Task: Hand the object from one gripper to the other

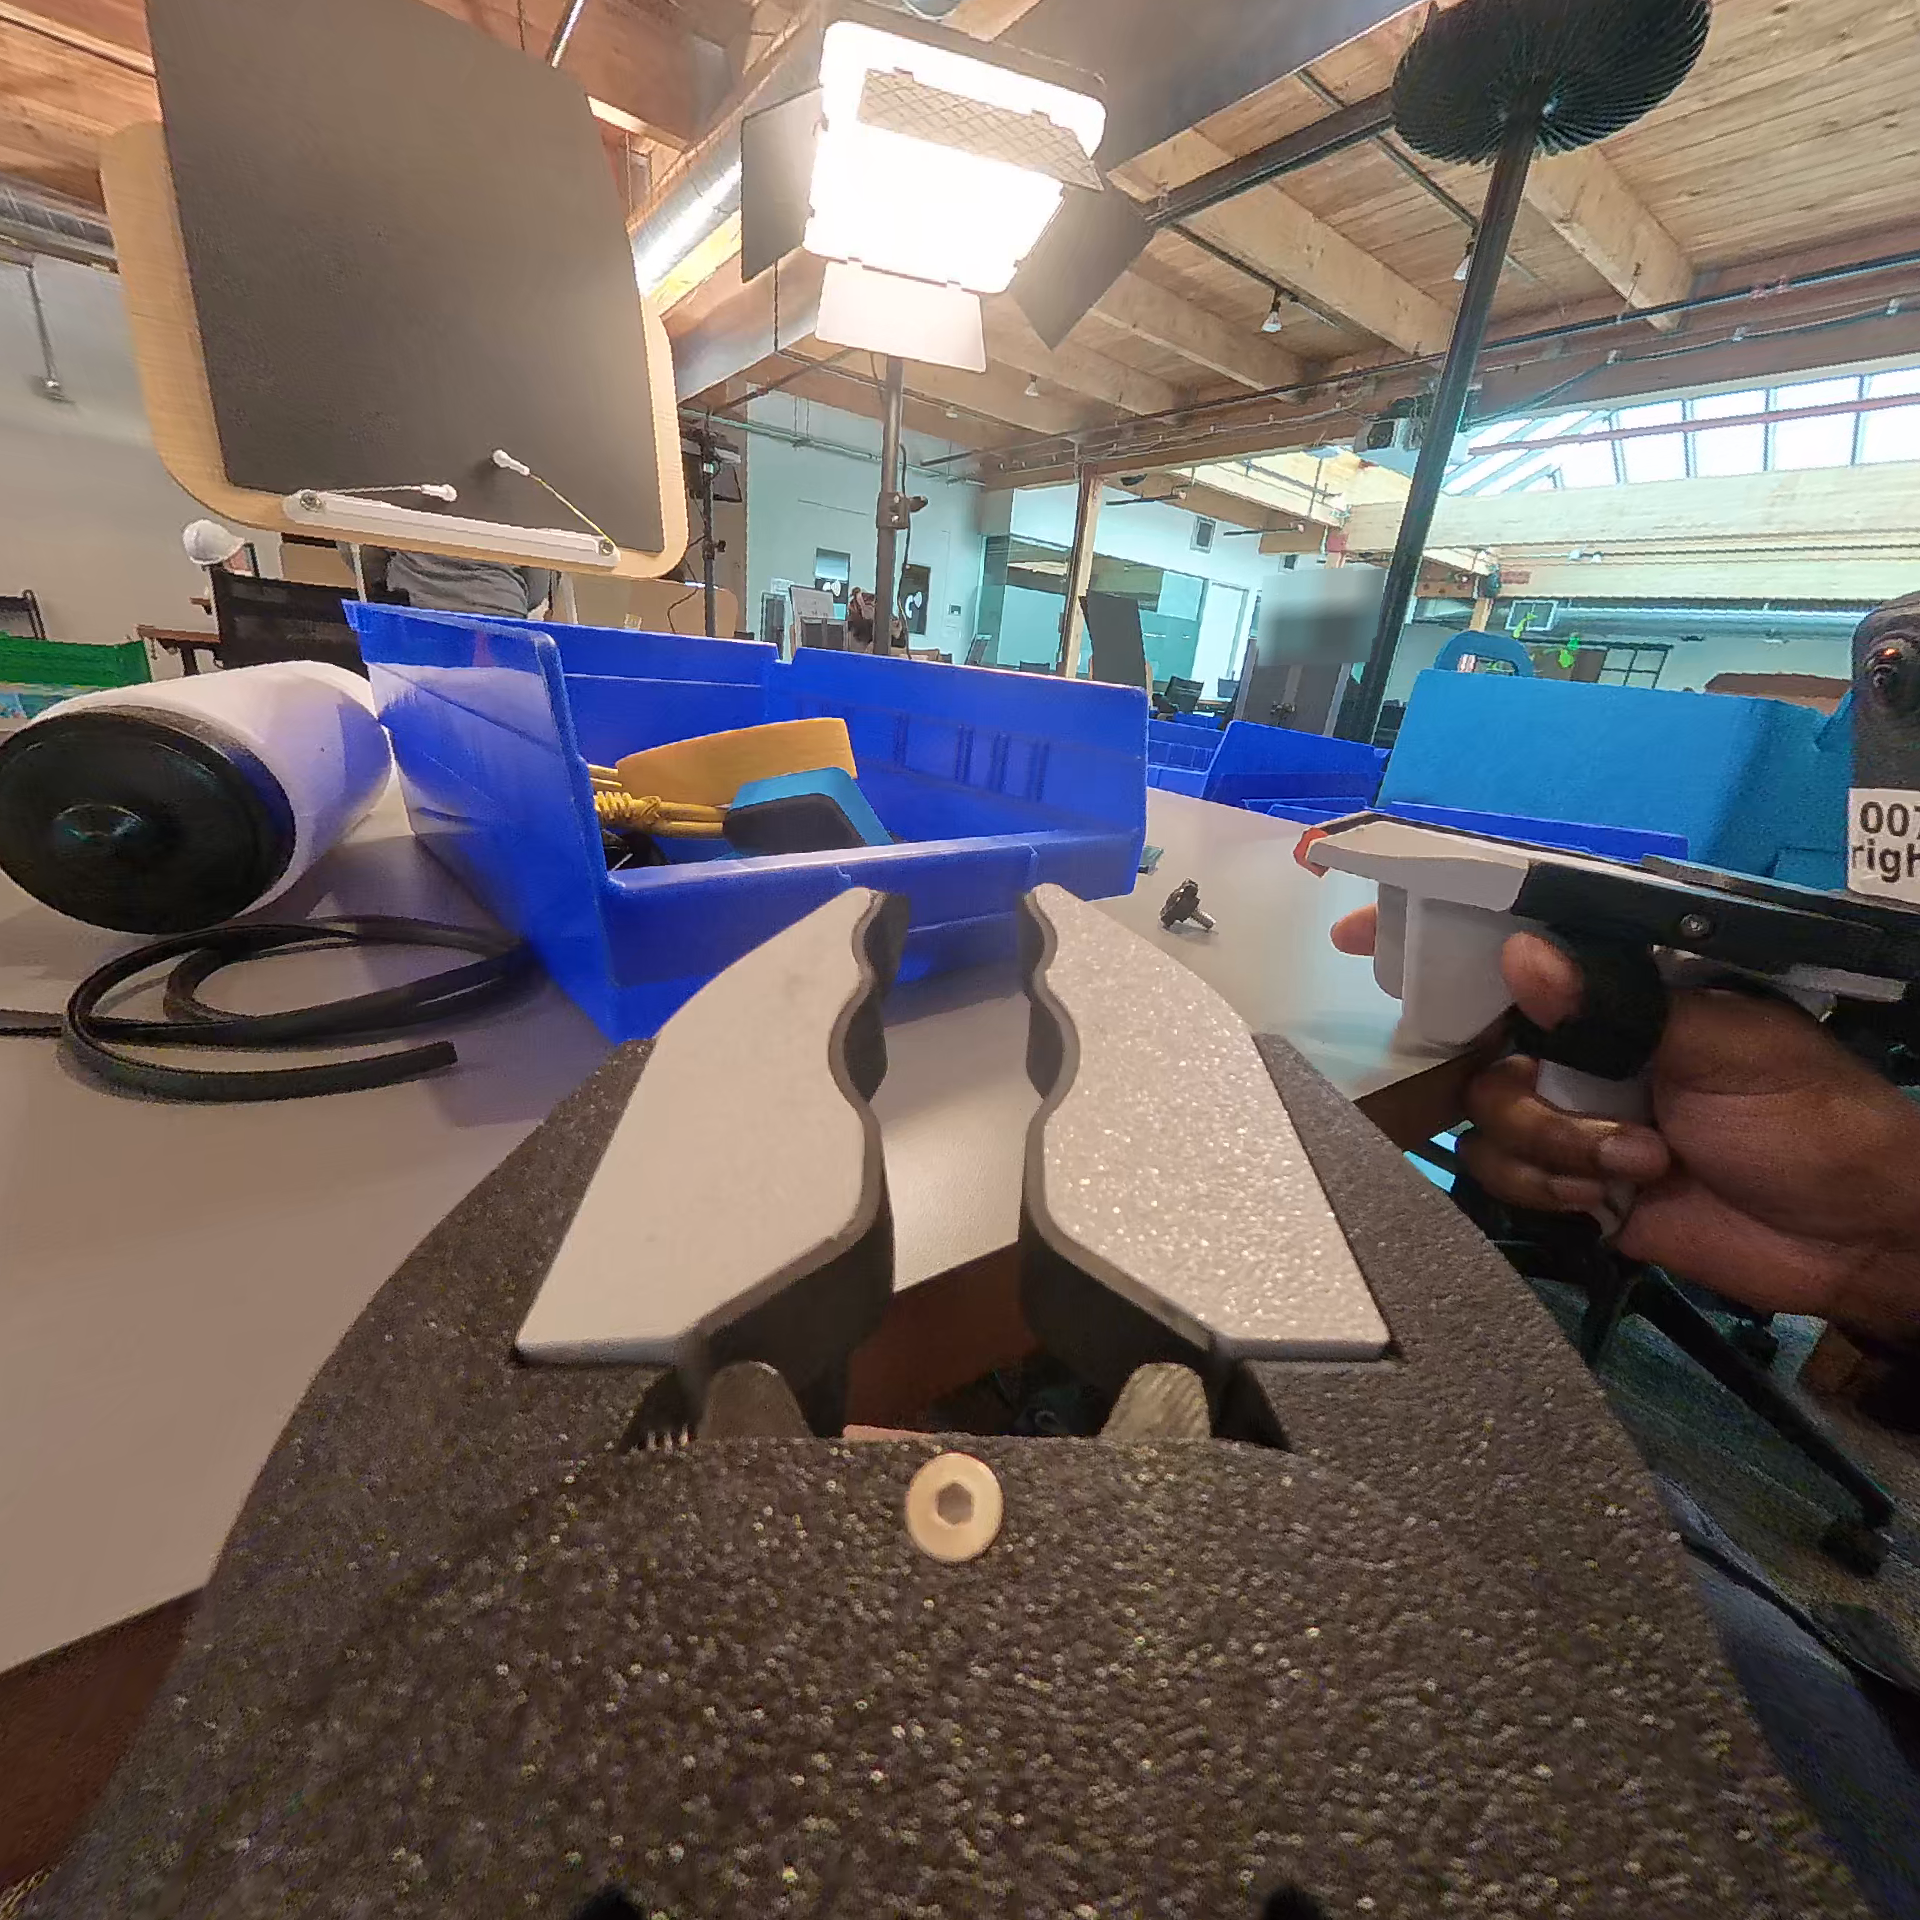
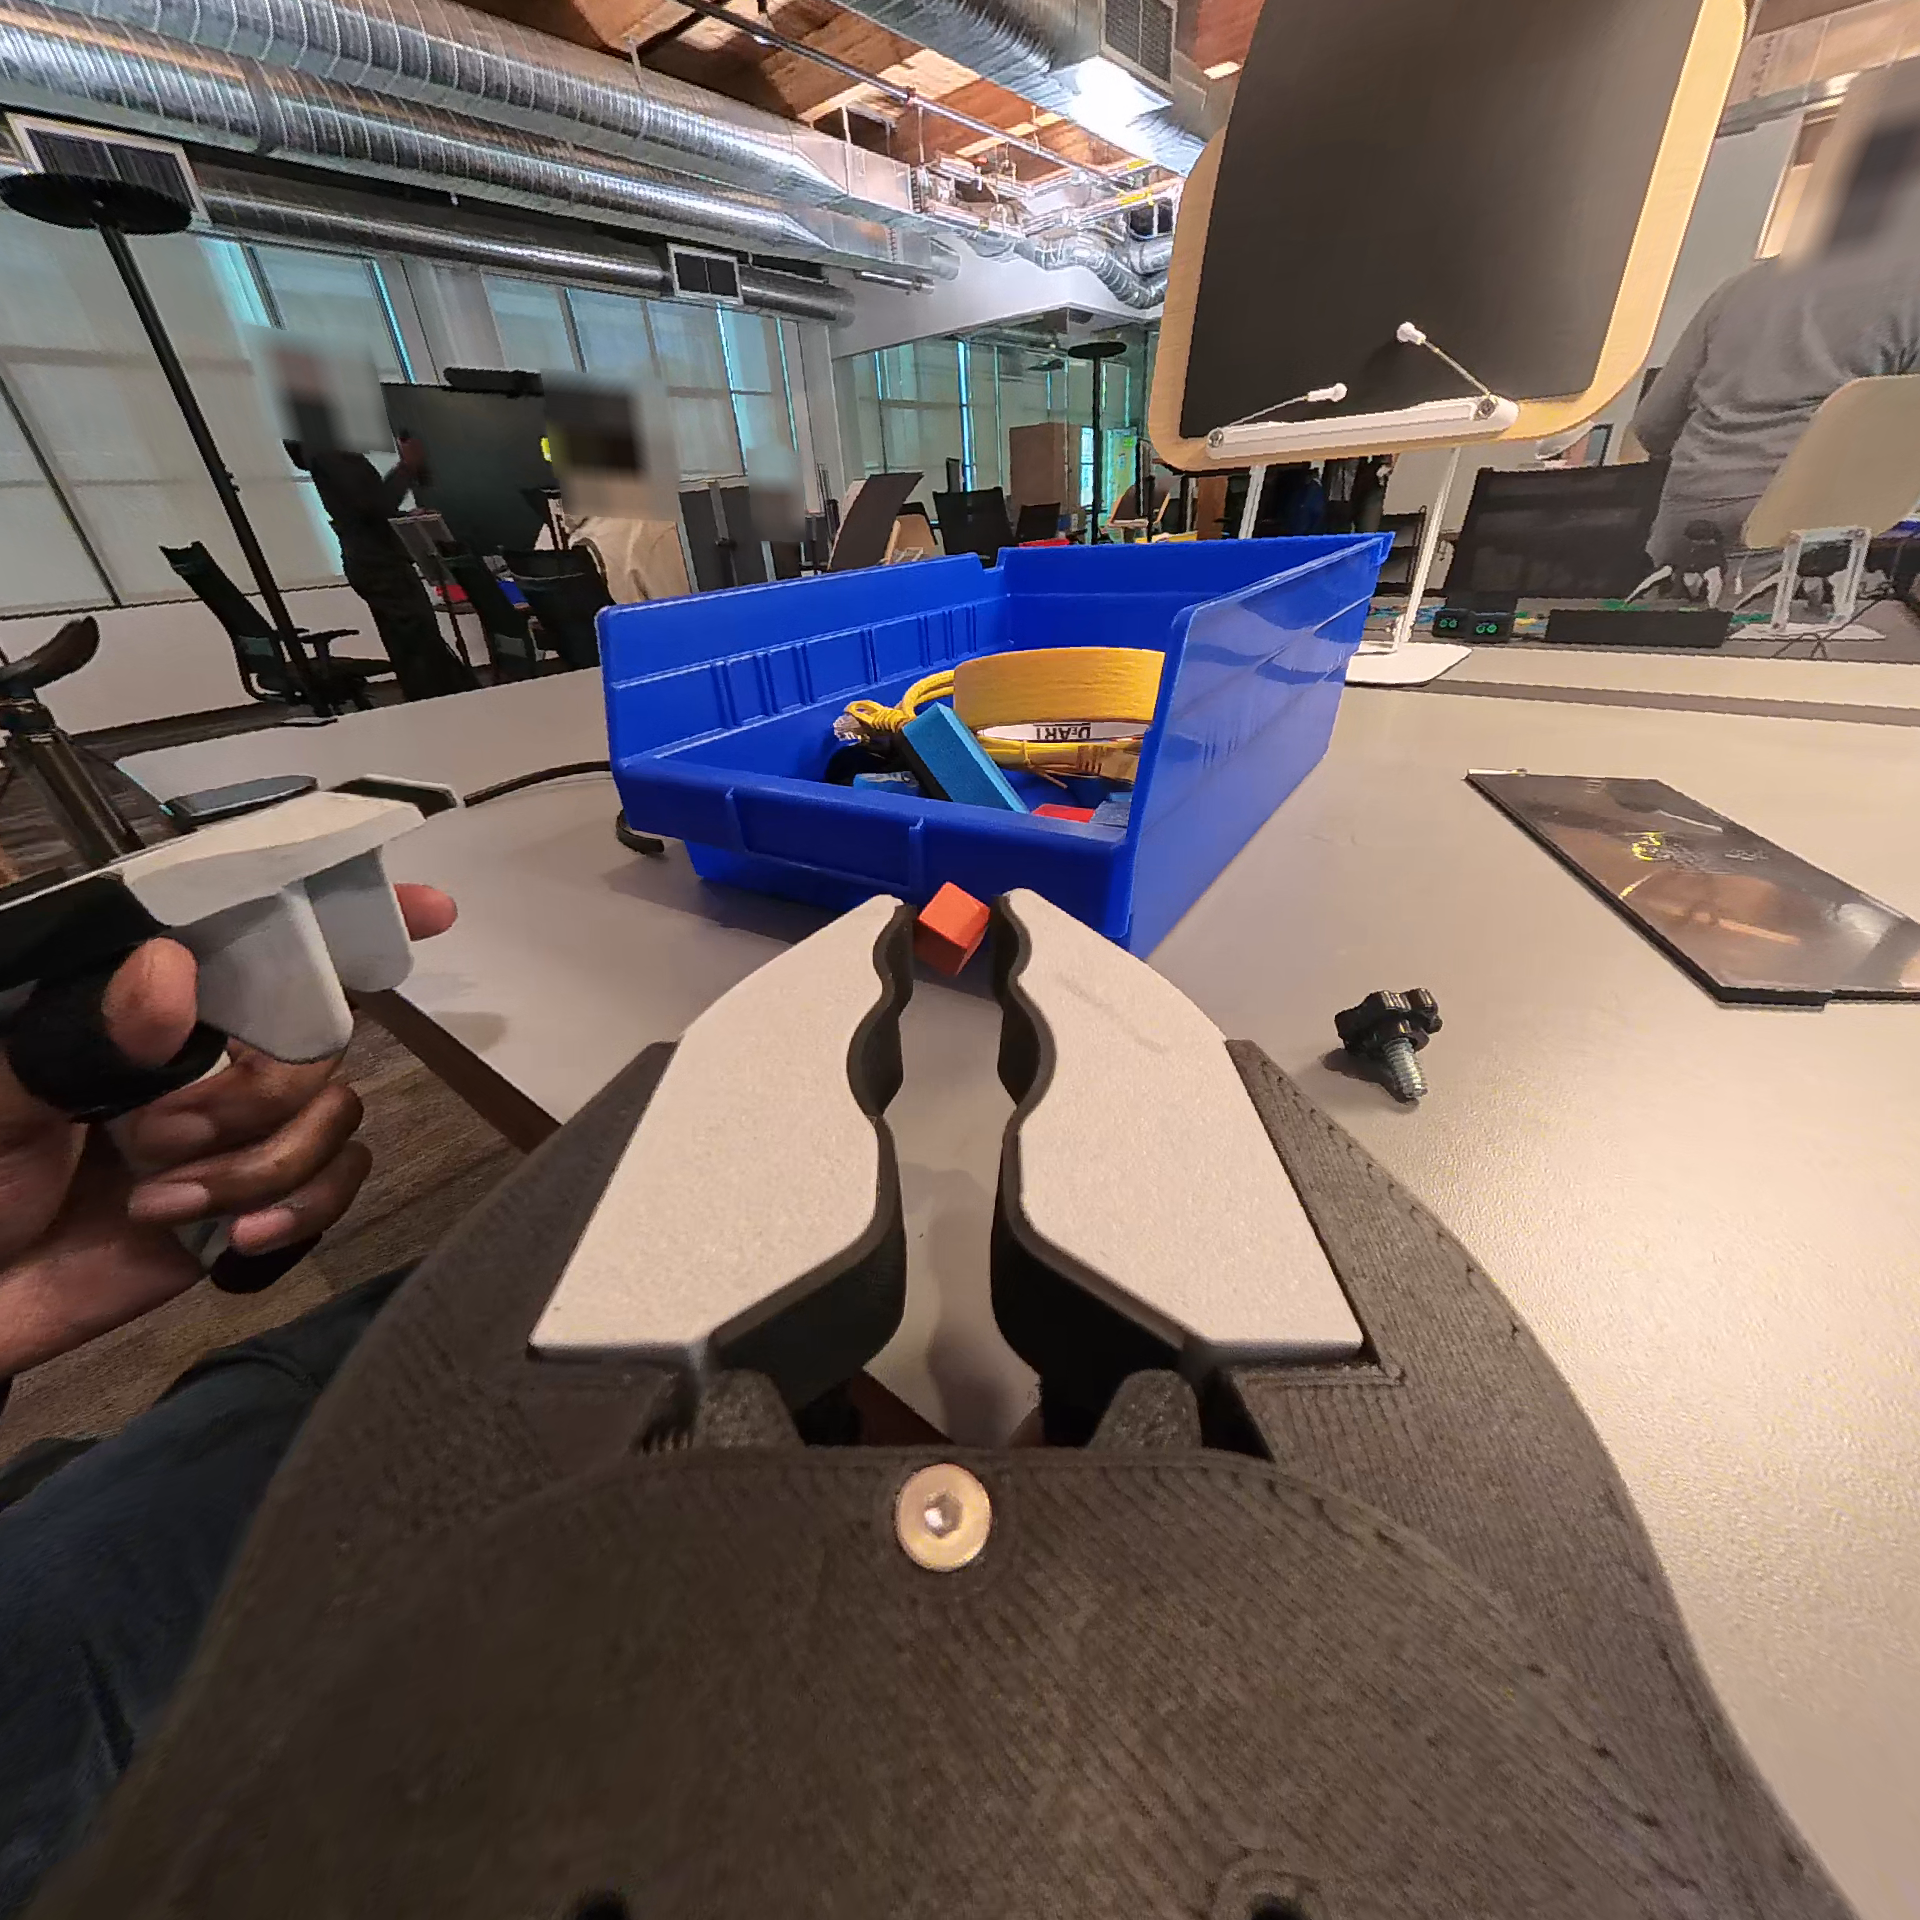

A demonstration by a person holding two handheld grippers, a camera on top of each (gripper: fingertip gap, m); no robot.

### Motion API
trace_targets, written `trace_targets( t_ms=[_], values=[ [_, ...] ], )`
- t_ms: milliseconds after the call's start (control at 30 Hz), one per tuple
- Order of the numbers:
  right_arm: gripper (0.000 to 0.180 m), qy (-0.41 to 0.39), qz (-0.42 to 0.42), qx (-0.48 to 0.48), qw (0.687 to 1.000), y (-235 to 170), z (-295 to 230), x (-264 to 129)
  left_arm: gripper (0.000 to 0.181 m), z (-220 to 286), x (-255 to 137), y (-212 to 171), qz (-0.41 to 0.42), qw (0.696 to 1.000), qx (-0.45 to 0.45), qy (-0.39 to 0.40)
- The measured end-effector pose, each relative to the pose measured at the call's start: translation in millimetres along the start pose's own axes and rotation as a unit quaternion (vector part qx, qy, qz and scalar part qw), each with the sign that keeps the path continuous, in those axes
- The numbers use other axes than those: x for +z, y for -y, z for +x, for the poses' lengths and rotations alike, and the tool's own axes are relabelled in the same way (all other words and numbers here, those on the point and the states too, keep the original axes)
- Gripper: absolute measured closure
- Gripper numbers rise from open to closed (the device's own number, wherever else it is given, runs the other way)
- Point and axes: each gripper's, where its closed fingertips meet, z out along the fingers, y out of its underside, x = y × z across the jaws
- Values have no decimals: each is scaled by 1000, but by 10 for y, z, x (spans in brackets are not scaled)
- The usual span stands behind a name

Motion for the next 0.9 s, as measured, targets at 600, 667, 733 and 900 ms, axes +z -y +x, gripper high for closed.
trace_targets(
  t_ms=[600, 667, 733, 900],
  values=[
    [167, 46, 3, 5, 999, 4, -64, -31, 158, 61, 5, 132, 27, 999, 3, -40],
    [167, 48, 5, 2, 999, 4, -72, -39, 158, 69, 9, 175, 34, 998, 8, -48],
    [167, 51, 7, 0, 999, 5, -79, -49, 158, 73, 23, 200, 37, 998, 16, -50],
    [167, 57, 10, -8, 998, 6, -104, -75, 158, 89, 94, 180, 34, 997, 16, -62]
  ],
)
